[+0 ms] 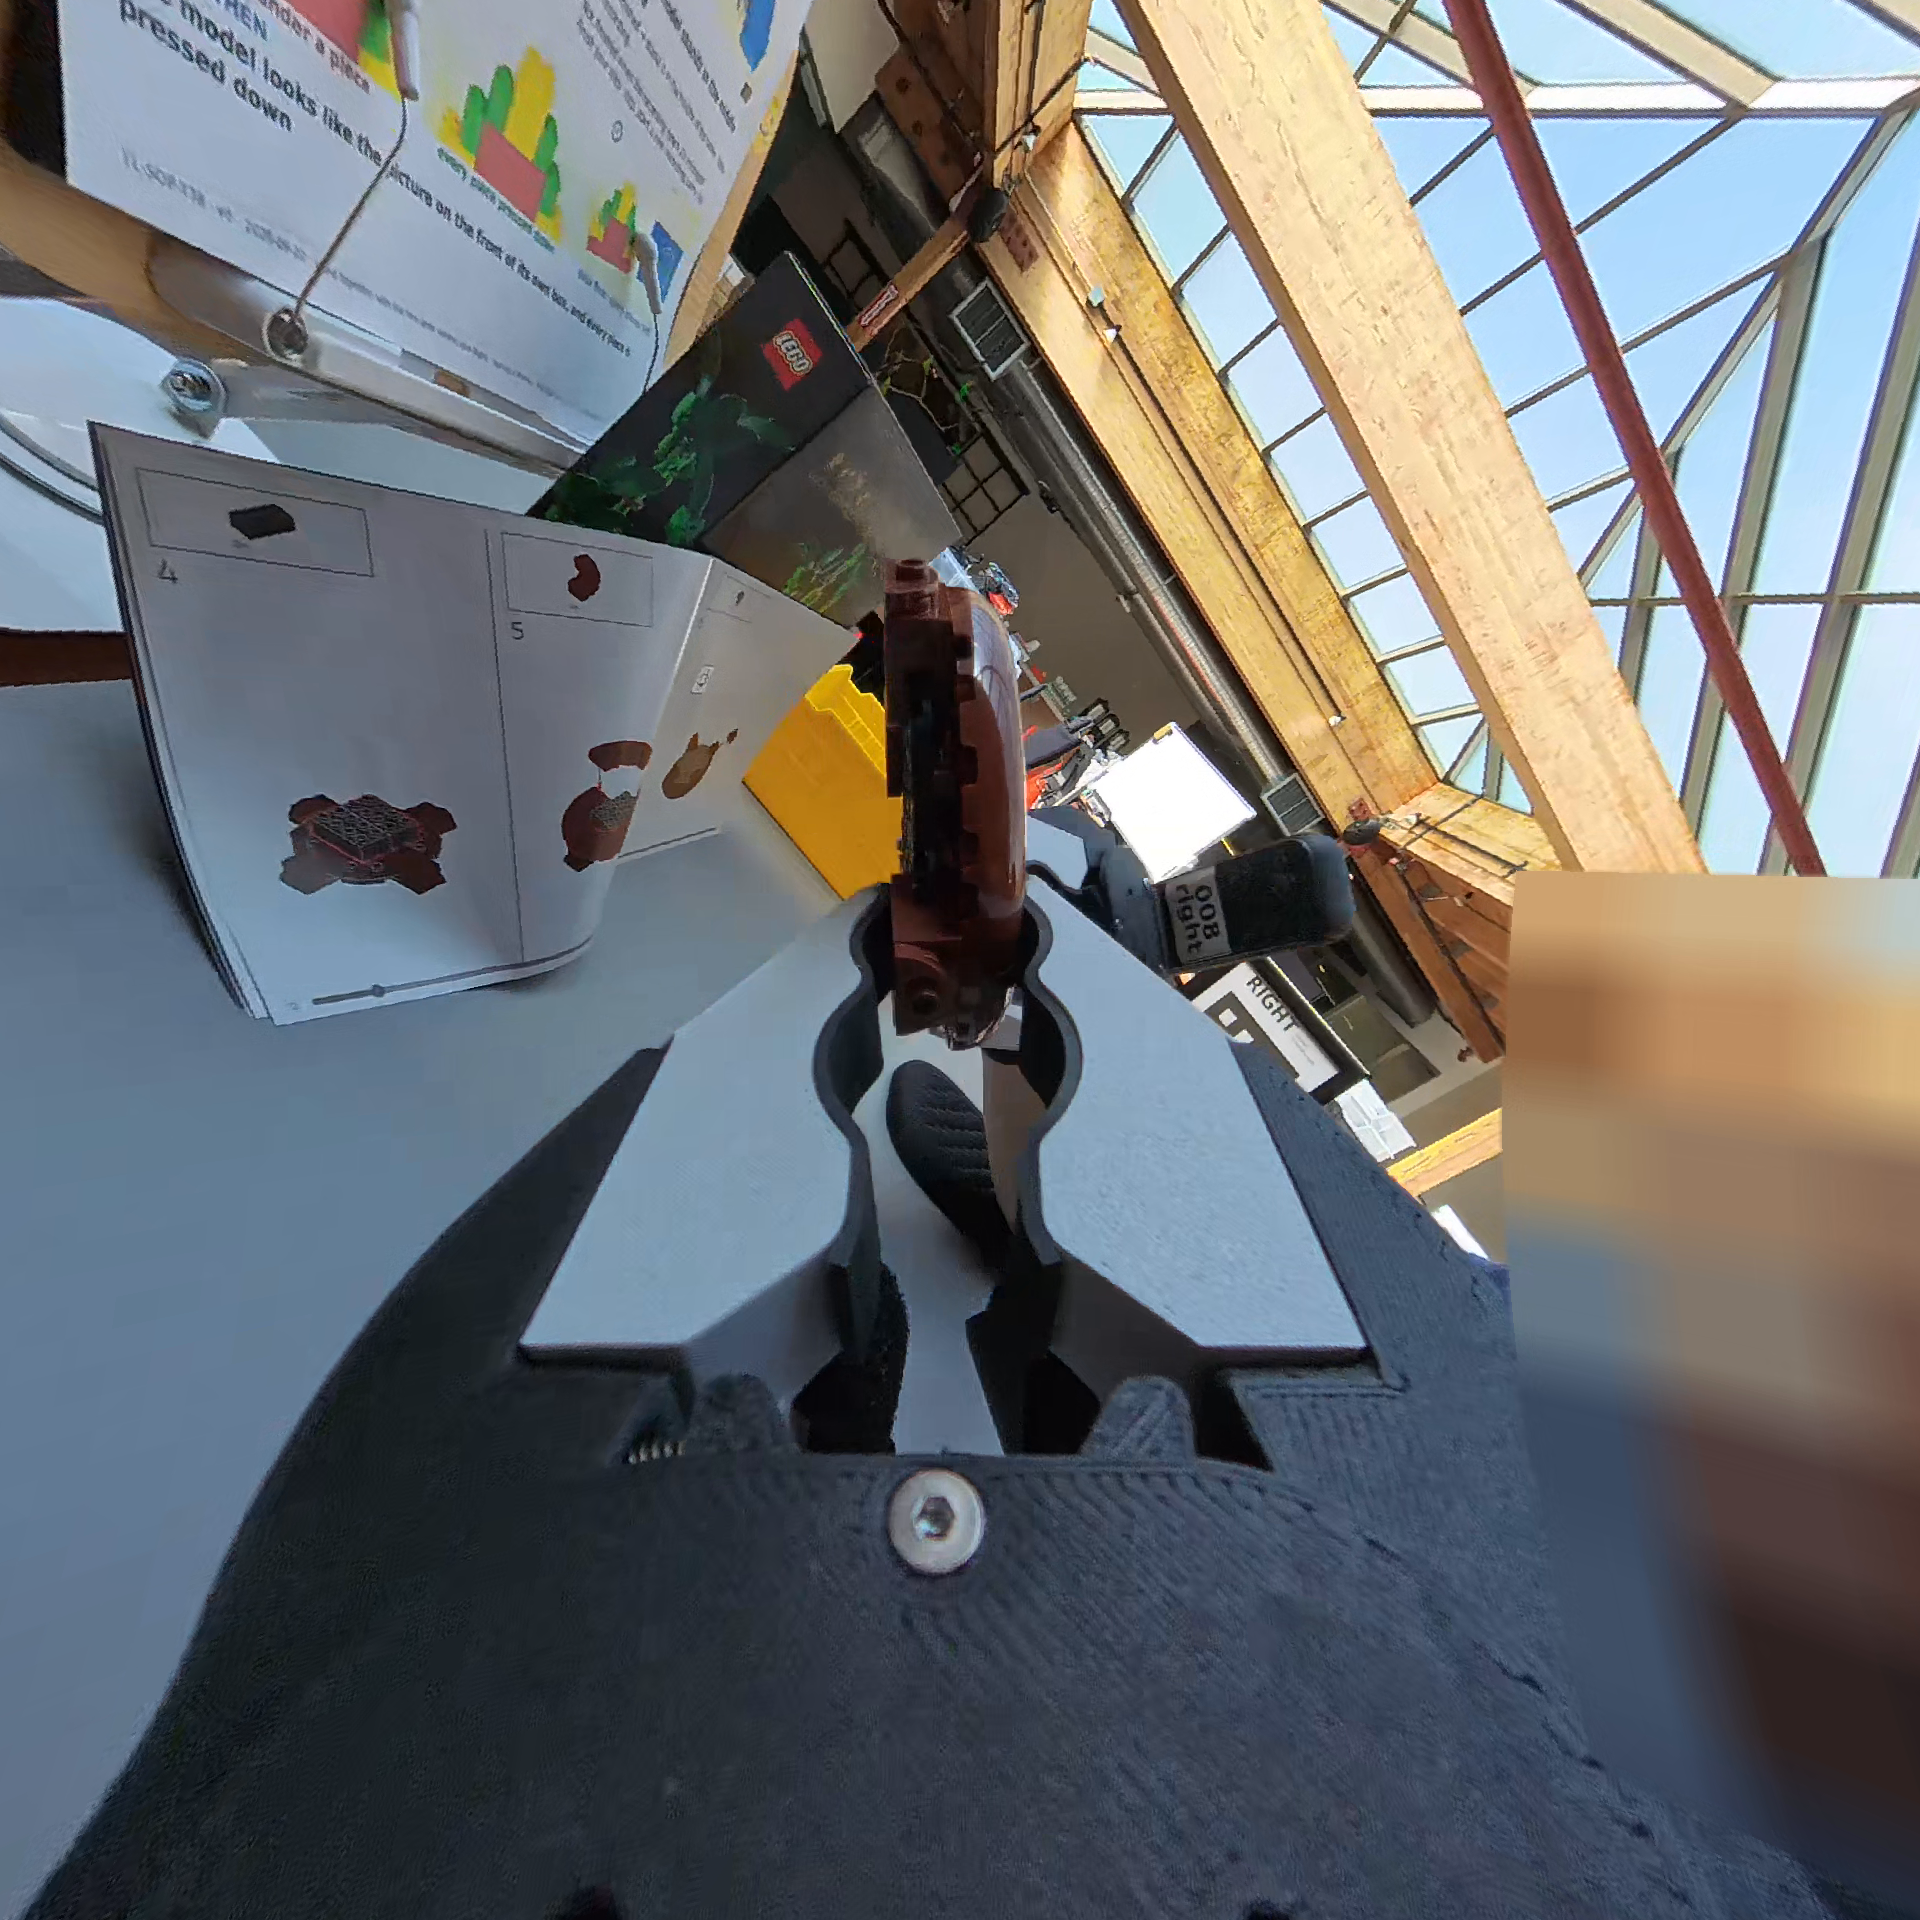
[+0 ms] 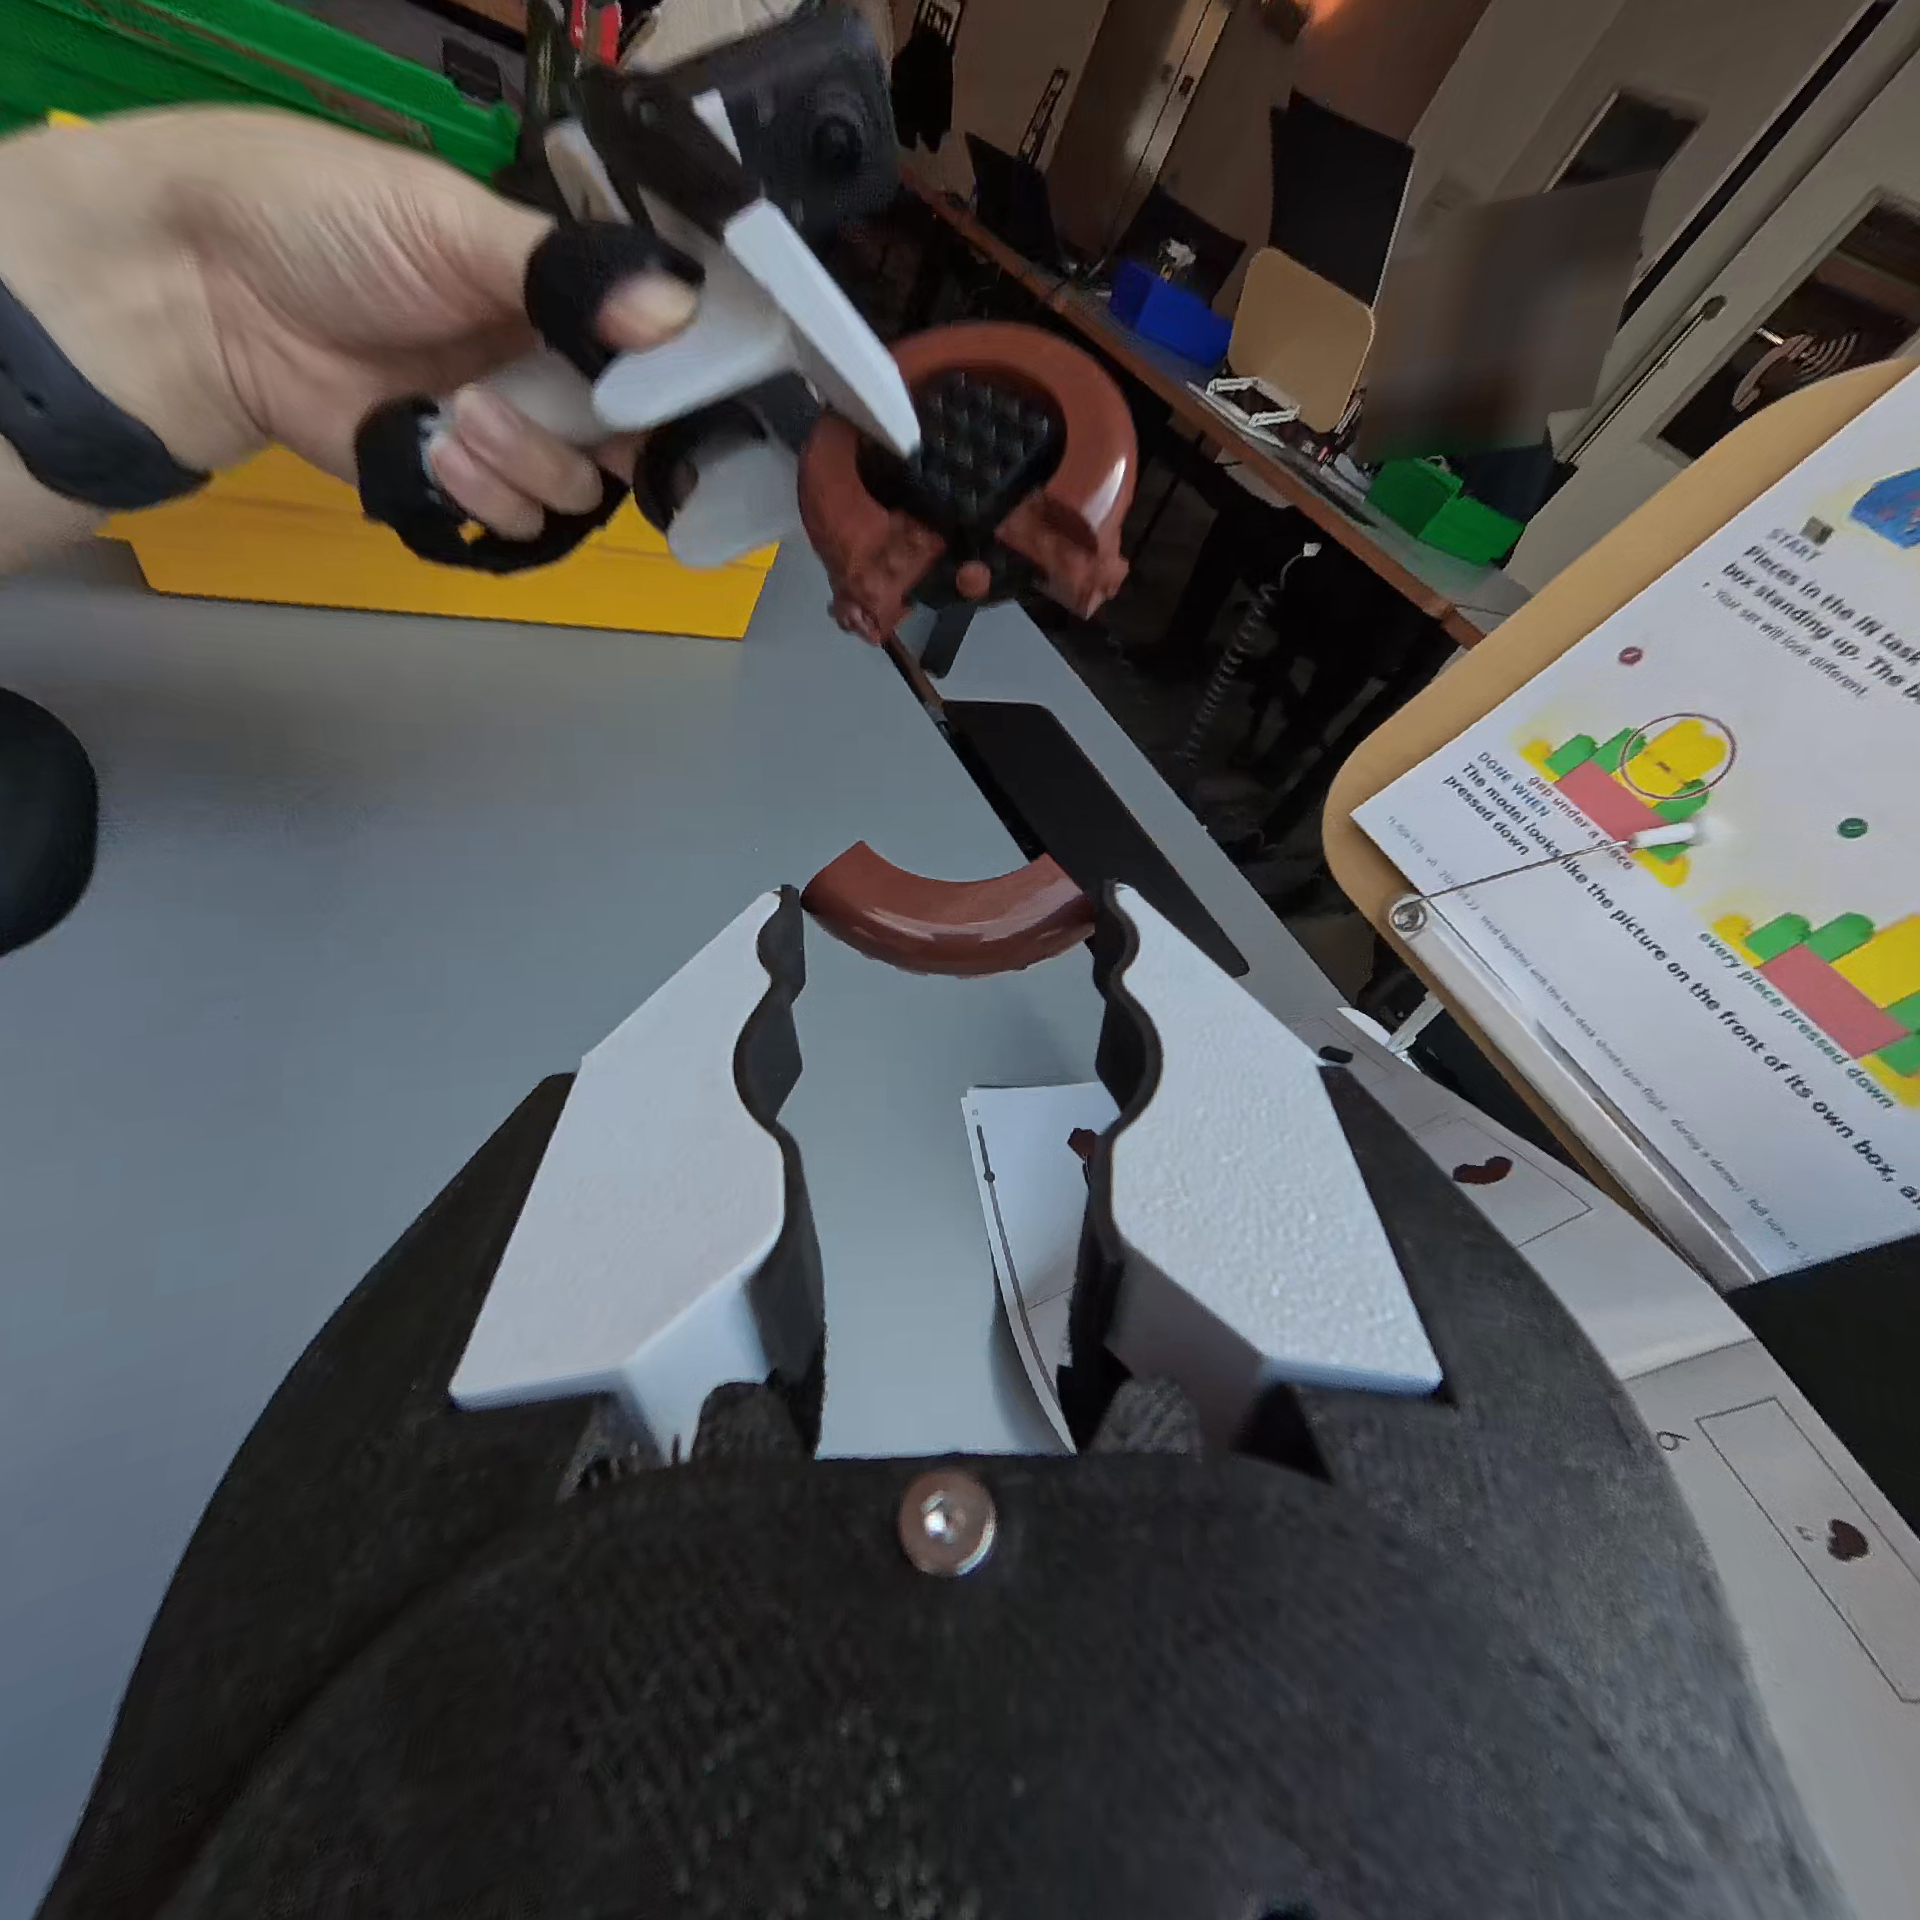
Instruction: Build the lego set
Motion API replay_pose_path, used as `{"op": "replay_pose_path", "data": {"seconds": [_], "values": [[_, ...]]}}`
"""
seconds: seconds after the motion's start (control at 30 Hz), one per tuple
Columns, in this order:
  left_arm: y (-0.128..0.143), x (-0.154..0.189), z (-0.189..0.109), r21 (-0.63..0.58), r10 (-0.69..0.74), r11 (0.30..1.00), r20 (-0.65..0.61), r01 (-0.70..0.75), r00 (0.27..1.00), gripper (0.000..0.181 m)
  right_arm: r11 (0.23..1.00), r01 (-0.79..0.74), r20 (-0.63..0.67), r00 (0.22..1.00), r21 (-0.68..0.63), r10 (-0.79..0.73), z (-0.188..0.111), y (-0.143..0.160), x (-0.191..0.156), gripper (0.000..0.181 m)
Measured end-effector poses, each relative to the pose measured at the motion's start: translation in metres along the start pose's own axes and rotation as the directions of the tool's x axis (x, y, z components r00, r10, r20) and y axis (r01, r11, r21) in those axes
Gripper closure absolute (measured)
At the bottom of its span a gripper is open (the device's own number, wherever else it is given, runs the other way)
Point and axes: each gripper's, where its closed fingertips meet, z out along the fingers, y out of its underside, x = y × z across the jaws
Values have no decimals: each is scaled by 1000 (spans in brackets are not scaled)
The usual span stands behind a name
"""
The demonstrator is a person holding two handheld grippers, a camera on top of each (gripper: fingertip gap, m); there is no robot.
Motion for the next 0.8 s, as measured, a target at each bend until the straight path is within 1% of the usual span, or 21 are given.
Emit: {"op": "replay_pose_path", "data": {"seconds": [0.07, 0.13, 0.2, 0.27, 0.3, 0.37, 0.4, 0.5, 0.57, 0.67, 0.8], "values": [[9, -7, 18, -12, -44, 999, -24, 44, 999, 162, 999, -27, -10, 1000, 34, 27, -11, -17, 1, 126], [22, -10, 37, -47, -97, 994, -62, 94, 993, 162, 998, -43, -22, 999, 54, 45, -17, -25, 4, 126], [35, -14, 56, -75, -146, 987, -80, 140, 986, 162, 1000, -17, -22, 1000, 24, 17, -19, -21, 8, 126], [45, -21, 70, -85, -191, 979, -76, 184, 979, 162, 999, 3, -22, 1000, -33, -4, -19, -10, 14, 126], [48, -23, 75, -79, -206, 977, -84, 200, 975, 162, 998, 1, 4, 1000, -70, -1, -18, -2, 14, 126], [51, -25, 80, -71, -242, 969, -106, 236, 964, 162, 990, 1, 15, 1000, -139, 1, -20, 12, 19, 125], [52, -26, 81, -71, -250, 967, -109, 243, 962, 162, 989, 9, 18, 1000, -148, -6, -23, 14, 22, 125], [55, -28, 84, -82, -239, 969, -92, 231, 967, 162, 992, 33, 52, 998, -121, -27, -31, 9, 24, 125], [55, -26, 85, -80, -231, 971, -94, 224, 968, 162, 987, 67, 72, 996, -148, -57, -33, 14, 23, 125], [57, -23, 87, -94, -214, 974, -90, 205, 973, 162, 976, 118, 59, 992, -184, -109, -34, 21, 27, 125], [59, -22, 89, -105, -190, 978, -73, 182, 979, 162, 980, 108, 80, 992, -168, -96, -31, 20, 22, 125]]}}
